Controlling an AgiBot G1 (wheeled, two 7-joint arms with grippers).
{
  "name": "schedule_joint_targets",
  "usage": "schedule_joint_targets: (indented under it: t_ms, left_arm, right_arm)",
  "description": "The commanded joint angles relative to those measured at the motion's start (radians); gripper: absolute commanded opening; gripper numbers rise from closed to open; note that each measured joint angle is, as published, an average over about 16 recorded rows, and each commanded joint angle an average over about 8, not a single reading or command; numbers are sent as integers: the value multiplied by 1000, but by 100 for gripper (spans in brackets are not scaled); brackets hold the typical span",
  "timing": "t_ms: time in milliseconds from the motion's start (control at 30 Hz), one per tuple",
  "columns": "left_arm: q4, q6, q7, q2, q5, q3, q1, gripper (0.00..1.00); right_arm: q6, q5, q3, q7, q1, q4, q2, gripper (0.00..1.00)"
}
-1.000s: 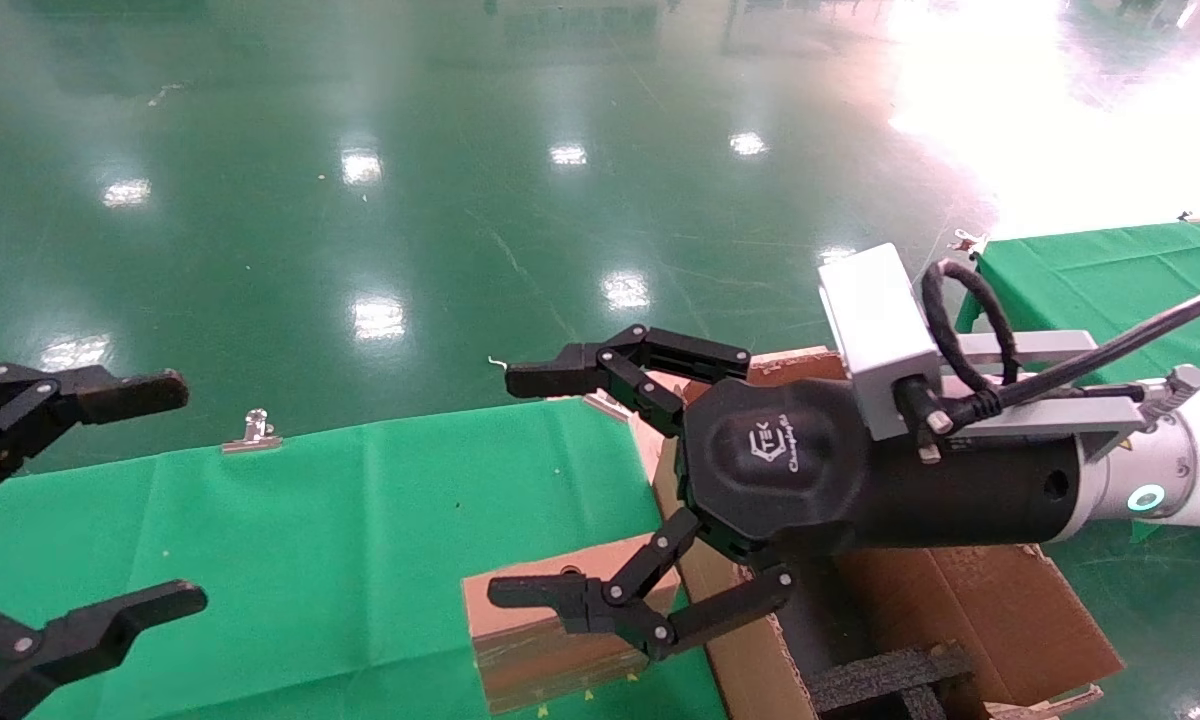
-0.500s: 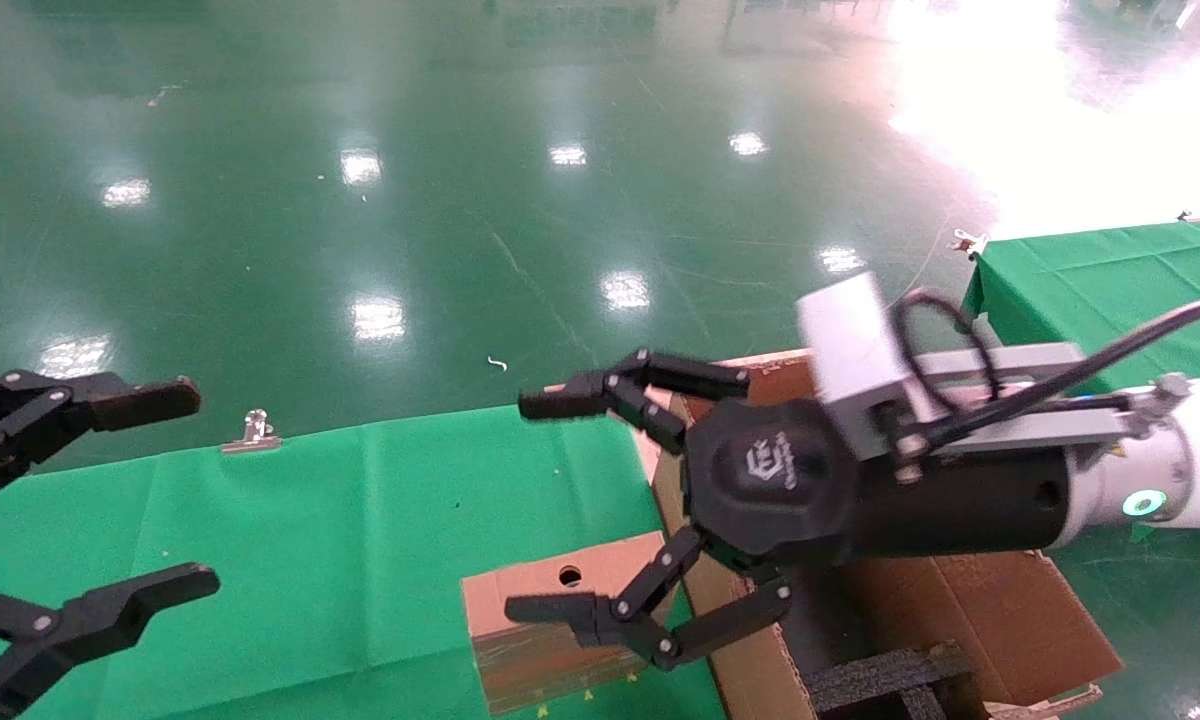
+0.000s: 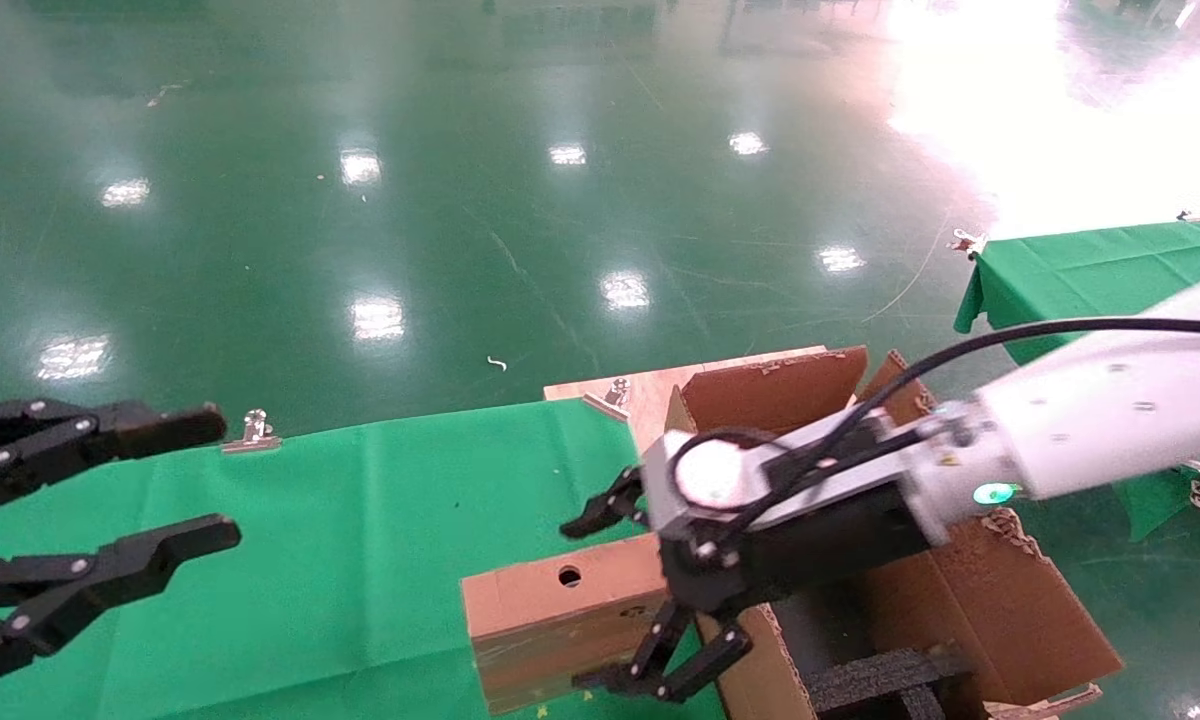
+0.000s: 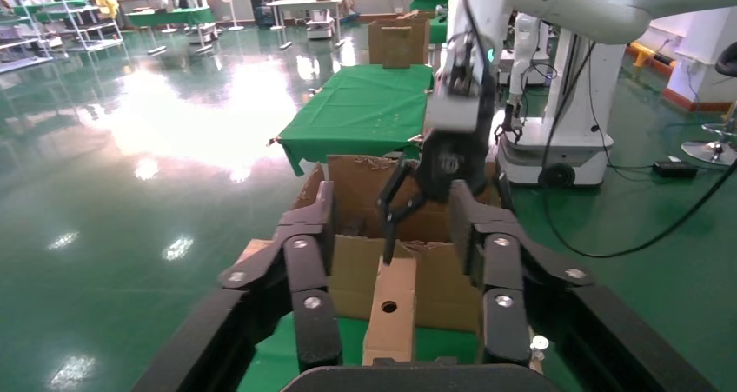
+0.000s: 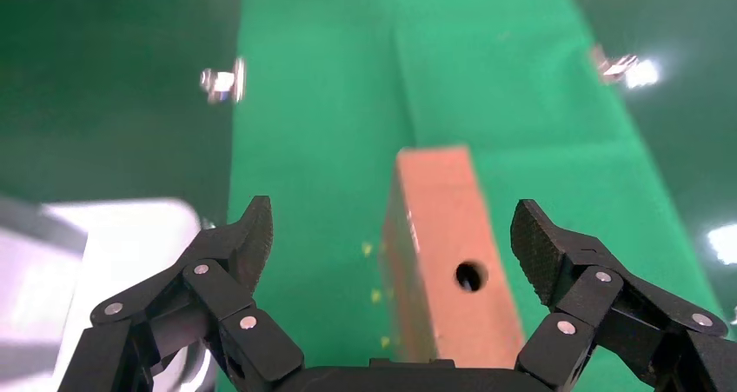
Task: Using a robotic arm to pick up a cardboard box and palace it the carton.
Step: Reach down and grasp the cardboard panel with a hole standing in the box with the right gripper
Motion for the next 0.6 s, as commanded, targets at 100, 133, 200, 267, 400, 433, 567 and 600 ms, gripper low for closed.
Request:
schedule_joint_targets:
  t_ms: [100,133,200,267,400,433,567,600]
  left_arm:
    - [0,0,0,0,0,0,0,0]
    - [0,0,0,0,0,0,0,0]
    - [0,0,0,0,0,0,0,0]
    - [0,0,0,0,0,0,0,0]
    - [0,0,0,0,0,0,0,0]
    - [0,0,0,0,0,0,0,0]
    - [0,0,0,0,0,0,0,0]
    - [0,0,0,0,0,0,0,0]
  right_arm:
    - [-3,-87,-86,-14,69,-34,-44,100]
    - [-2,-101,-104,-22,85,-47,-55,100]
    - [-2,-129,-138,-41,115,-74,-76,100]
    - [-2,-154,-172,-62,143,-101,-97,100]
    - [-3,-205,-244,-104,200,-152,-143,100]
    - [-4,-215,-262,-114,214,-164,-154,100]
    - [-5,-249,-335,-150,265,-213,-196,100]
    - [-5,-254,-353,-159,275,-226,-205,100]
